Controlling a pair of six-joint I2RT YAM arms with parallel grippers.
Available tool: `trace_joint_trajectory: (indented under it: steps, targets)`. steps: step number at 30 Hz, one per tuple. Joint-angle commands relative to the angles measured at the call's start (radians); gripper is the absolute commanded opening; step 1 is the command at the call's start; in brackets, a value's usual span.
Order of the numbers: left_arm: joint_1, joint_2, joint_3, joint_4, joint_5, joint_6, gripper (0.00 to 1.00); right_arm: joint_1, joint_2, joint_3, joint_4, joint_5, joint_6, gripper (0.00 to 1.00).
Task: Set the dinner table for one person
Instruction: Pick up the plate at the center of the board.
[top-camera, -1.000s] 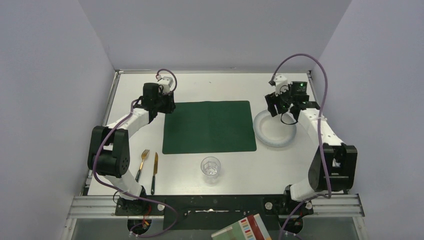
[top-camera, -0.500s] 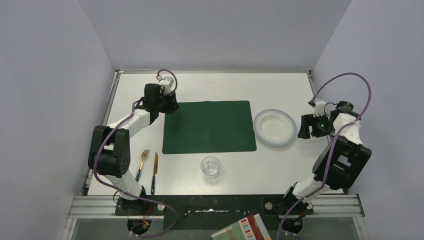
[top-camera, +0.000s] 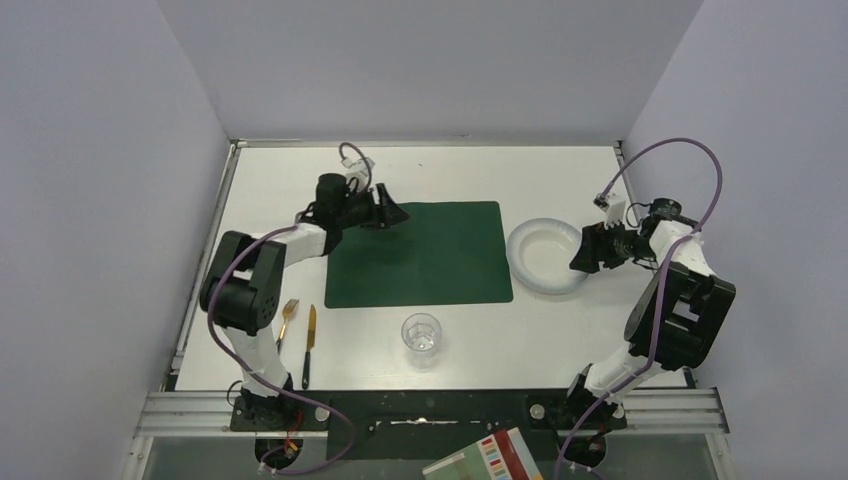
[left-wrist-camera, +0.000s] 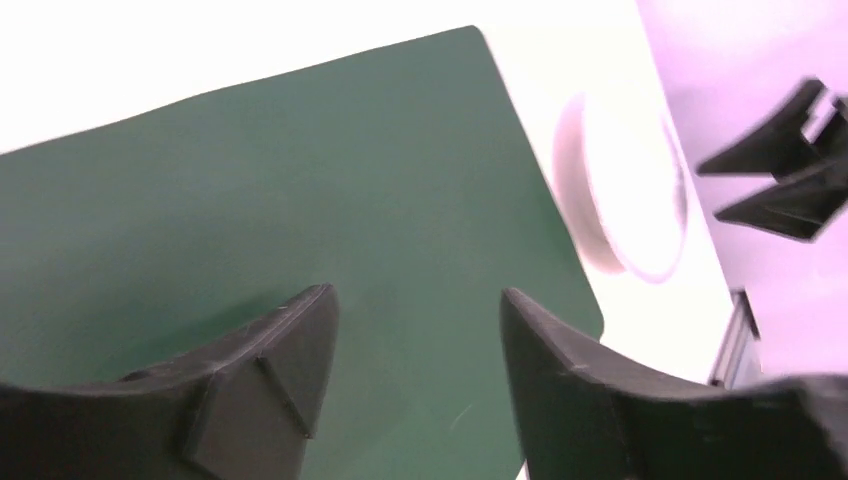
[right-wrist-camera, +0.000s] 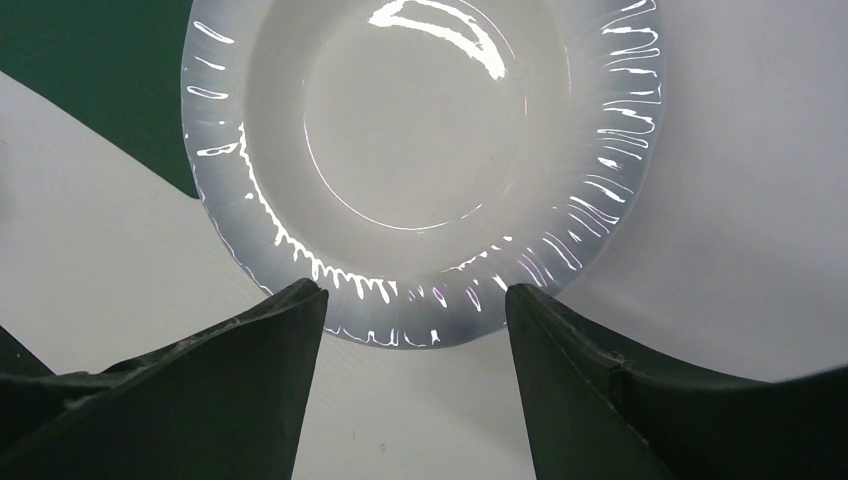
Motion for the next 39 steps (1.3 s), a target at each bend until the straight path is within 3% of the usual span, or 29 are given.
trace_joint_trajectory:
  steps: [1, 2, 10, 16, 24, 39]
  targets:
    - [-0.132, 0.116, 0.230, 0.087, 0.133, -0.102, 0.68, 0.004, -0.002, -0.023, 0.084, -0.018, 0.038, 0.67]
    - [-0.157, 0.150, 0.280, 0.064, 0.143, -0.096, 0.72, 0.005, -0.009, -0.030, 0.092, -0.016, 0.043, 0.68]
    - [-0.299, 0.389, 0.561, -0.034, 0.197, -0.107, 0.75, -0.014, -0.046, -0.076, 0.177, 0.042, 0.104, 0.68]
    - [-0.342, 0.463, 0.596, -0.045, 0.224, -0.104, 0.80, -0.061, 0.067, -0.022, 0.133, 0.050, 0.094, 0.69]
    - [-0.391, 0.494, 0.595, -0.028, 0.200, -0.102, 0.80, -0.065, 0.116, -0.027, 0.230, 0.107, 0.139, 0.69]
    - [-0.455, 0.645, 0.801, -0.045, 0.202, -0.168, 0.79, -0.034, 0.318, 0.122, 0.261, -0.046, 0.195, 0.69]
